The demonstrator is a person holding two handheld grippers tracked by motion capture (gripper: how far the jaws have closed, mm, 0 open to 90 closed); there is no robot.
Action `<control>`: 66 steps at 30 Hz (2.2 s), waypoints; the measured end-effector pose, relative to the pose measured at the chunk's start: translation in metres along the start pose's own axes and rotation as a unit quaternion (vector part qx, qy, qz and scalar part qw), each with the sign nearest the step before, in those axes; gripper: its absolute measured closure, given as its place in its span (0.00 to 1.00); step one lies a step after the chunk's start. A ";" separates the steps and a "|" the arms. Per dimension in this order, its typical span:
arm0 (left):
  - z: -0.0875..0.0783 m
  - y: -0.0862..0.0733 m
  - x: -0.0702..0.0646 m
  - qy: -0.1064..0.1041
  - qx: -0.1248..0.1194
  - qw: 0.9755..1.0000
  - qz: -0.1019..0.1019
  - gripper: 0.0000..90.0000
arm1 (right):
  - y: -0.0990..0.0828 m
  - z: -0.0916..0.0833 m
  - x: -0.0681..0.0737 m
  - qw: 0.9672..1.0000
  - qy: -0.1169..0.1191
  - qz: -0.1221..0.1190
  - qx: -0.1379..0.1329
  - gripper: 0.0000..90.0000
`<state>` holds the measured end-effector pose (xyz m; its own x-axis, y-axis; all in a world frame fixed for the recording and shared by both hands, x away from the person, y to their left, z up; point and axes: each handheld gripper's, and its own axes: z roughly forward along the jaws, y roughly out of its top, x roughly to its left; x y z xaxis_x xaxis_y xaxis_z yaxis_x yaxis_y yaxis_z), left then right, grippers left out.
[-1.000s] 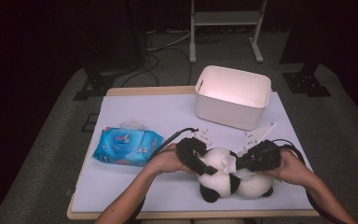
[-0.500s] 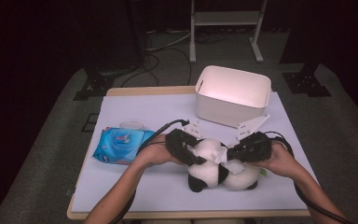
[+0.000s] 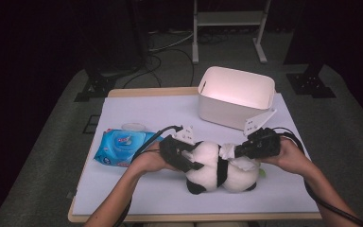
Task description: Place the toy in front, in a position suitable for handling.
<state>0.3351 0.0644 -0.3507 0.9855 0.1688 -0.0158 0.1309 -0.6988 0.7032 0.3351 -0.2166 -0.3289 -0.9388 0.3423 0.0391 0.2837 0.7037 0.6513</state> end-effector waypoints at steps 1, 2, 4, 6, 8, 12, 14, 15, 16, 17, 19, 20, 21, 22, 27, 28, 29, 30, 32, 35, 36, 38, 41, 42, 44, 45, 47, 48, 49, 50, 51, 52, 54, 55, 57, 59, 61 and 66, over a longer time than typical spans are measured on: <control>0.000 0.000 0.000 0.000 -0.001 1.000 0.000 0.46 | -0.001 -0.002 -0.003 1.000 -0.003 0.005 0.000 0.94; 0.000 0.000 0.000 0.000 -0.001 1.000 -0.001 0.46 | -0.002 -0.003 -0.005 1.000 -0.005 0.010 0.001 0.94; 0.000 0.000 0.000 -0.001 -0.001 1.000 -0.004 0.45 | -0.002 -0.002 -0.010 1.000 -0.002 0.013 -0.001 0.94; 0.000 0.001 0.001 -0.003 0.002 1.000 -0.010 0.43 | 0.000 0.004 -0.010 1.000 0.003 0.010 0.007 0.94; 0.000 0.001 0.003 -0.007 0.002 1.000 -0.017 0.40 | 0.002 0.011 -0.006 1.000 0.011 0.004 0.012 0.94; -0.002 0.002 0.004 -0.013 0.002 0.999 -0.038 0.26 | 0.005 0.019 0.005 0.999 0.012 -0.012 0.029 0.94; -0.002 0.004 0.004 -0.011 0.002 0.999 -0.048 0.21 | 0.005 0.020 0.009 0.999 0.015 -0.016 0.030 0.94; -0.002 0.005 0.004 -0.013 0.001 0.999 -0.049 0.19 | 0.005 0.020 0.011 0.999 0.016 -0.015 0.032 0.94; -0.002 0.005 0.004 -0.014 0.001 0.999 -0.052 0.19 | 0.005 0.021 0.012 0.999 0.017 -0.016 0.033 0.94; -0.001 0.007 0.005 -0.014 0.003 0.998 -0.054 0.18 | 0.005 0.022 0.013 0.999 0.021 -0.017 0.030 0.94; 0.000 0.009 0.006 -0.018 0.007 0.998 -0.056 0.14 | 0.004 0.024 0.016 0.999 0.025 -0.019 0.030 0.94; 0.002 0.009 0.006 -0.019 0.009 0.998 -0.058 0.13 | 0.005 0.024 0.018 0.999 0.025 -0.020 0.031 0.94; 0.003 0.010 0.007 -0.020 0.011 0.998 -0.057 0.12 | 0.005 0.025 0.019 0.999 0.024 -0.024 0.031 0.94; 0.004 0.011 0.008 -0.022 0.016 0.998 -0.055 0.11 | 0.005 0.025 0.021 0.999 0.025 -0.025 0.031 0.94; 0.009 0.015 0.011 -0.027 0.035 0.997 -0.058 0.09 | 0.005 0.029 0.027 0.999 0.028 -0.033 0.028 0.95; 0.010 0.015 0.011 -0.026 0.037 0.997 -0.059 0.09 | 0.006 0.029 0.027 0.999 0.026 -0.034 0.029 0.95; 0.011 0.016 0.011 -0.025 0.040 0.997 -0.057 0.09 | 0.006 0.030 0.028 0.999 0.025 -0.034 0.029 0.95; 0.012 0.016 0.011 -0.024 0.042 0.997 -0.055 0.09 | 0.006 0.030 0.028 0.999 0.027 -0.034 0.027 0.95; 0.013 0.016 0.010 -0.019 0.039 0.998 -0.044 0.15 | 0.006 0.031 0.028 0.999 0.027 -0.034 0.026 0.95; 0.010 0.016 0.008 -0.015 0.028 0.999 -0.030 0.32 | 0.005 0.030 0.027 0.999 0.024 -0.033 0.025 0.95; 0.009 0.016 0.007 -0.013 0.027 0.999 -0.026 0.38 | 0.004 0.028 0.026 0.999 0.023 -0.028 0.022 0.95; 0.007 0.017 0.007 -0.007 0.021 1.000 -0.018 0.44 | 0.004 0.025 0.024 0.999 0.021 -0.028 0.013 0.94; 0.005 0.020 0.008 -0.002 0.016 1.000 -0.015 0.46 | 0.004 0.019 0.019 1.000 0.018 -0.024 0.004 0.95; 0.005 0.021 0.009 -0.002 0.016 1.000 -0.014 0.46 | 0.005 0.016 0.017 1.000 0.017 -0.021 0.002 0.95; 0.002 0.024 0.009 0.004 0.015 1.000 0.003 0.47 | 0.006 0.013 0.013 1.000 0.013 -0.021 -0.002 0.95; 0.001 0.026 0.009 0.004 0.015 1.000 0.007 0.47 | 0.007 0.011 0.011 1.000 0.011 -0.020 -0.002 0.94; -0.002 0.030 0.009 0.011 0.021 0.999 0.023 0.47 | 0.007 0.008 0.007 1.000 0.006 -0.018 -0.004 0.94; -0.004 0.032 0.009 0.013 0.022 0.999 0.031 0.47 | 0.008 0.006 0.004 1.000 0.003 -0.014 -0.006 0.94; -0.005 0.033 0.009 0.013 0.023 0.999 0.039 0.47 | 0.008 0.005 0.001 1.000 -0.001 -0.011 -0.005 0.94; -0.006 0.033 0.008 0.012 0.020 0.999 0.039 0.47 | 0.008 0.004 -0.002 1.000 -0.003 -0.008 -0.008 0.94; -0.006 0.033 0.007 0.010 0.021 0.999 0.042 0.47 | 0.008 0.004 -0.004 1.000 -0.003 -0.005 -0.009 0.94; -0.006 0.032 0.007 0.011 0.023 0.999 0.044 0.47 | 0.008 0.005 -0.006 1.000 -0.003 -0.004 -0.008 0.94; -0.006 0.029 0.007 0.009 0.024 0.999 0.040 0.47 | 0.008 0.011 -0.006 1.000 0.006 0.001 -0.009 0.94; -0.006 0.026 0.007 0.009 0.025 0.999 0.039 0.46 | 0.008 0.014 -0.005 1.000 0.009 0.000 -0.008 0.94; -0.007 0.021 0.007 0.002 0.021 0.999 0.028 0.43 | 0.008 0.020 -0.001 1.000 0.019 -0.005 -0.011 0.94; -0.009 0.020 0.007 0.001 0.022 1.000 0.022 0.39 | 0.010 0.024 0.003 1.000 0.020 -0.014 -0.008 0.94; -0.011 0.020 0.006 -0.001 0.020 1.000 0.012 0.33 | 0.013 0.026 0.009 1.000 0.019 -0.022 0.001 0.94; -0.016 0.021 0.007 -0.002 0.009 1.000 -0.013 0.22 | 0.016 0.030 0.020 0.999 0.019 -0.040 0.009 0.94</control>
<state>0.3432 0.0621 -0.3247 0.9823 0.1836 -0.0375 0.1583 -0.7062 0.6901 0.3265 -0.1794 -0.3403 -0.9650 0.2617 0.0170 0.2116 0.7389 0.6398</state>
